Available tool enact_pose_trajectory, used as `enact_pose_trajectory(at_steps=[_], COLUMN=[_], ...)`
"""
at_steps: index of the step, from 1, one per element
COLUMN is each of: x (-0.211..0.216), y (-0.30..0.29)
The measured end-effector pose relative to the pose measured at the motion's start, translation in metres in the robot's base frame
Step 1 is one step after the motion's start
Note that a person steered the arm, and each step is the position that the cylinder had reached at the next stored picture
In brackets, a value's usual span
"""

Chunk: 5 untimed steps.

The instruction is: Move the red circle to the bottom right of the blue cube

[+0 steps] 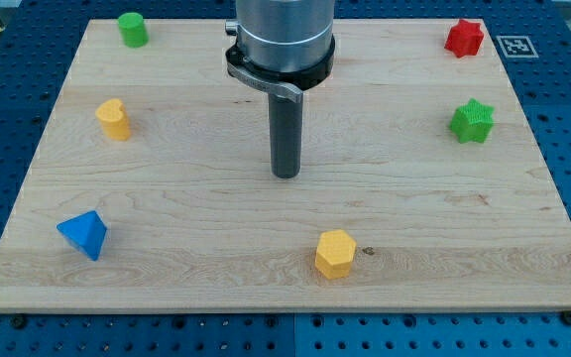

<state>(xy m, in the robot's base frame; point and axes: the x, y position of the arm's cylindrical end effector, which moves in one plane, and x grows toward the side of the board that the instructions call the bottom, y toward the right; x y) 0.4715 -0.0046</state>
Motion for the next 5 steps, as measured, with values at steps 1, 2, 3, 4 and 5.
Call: enact_pose_trajectory(at_steps=[1, 2, 3, 4, 5], x=[0.0, 0.0, -0.002, -0.015, -0.03], y=[0.001, 0.018, 0.055, 0.08, 0.103])
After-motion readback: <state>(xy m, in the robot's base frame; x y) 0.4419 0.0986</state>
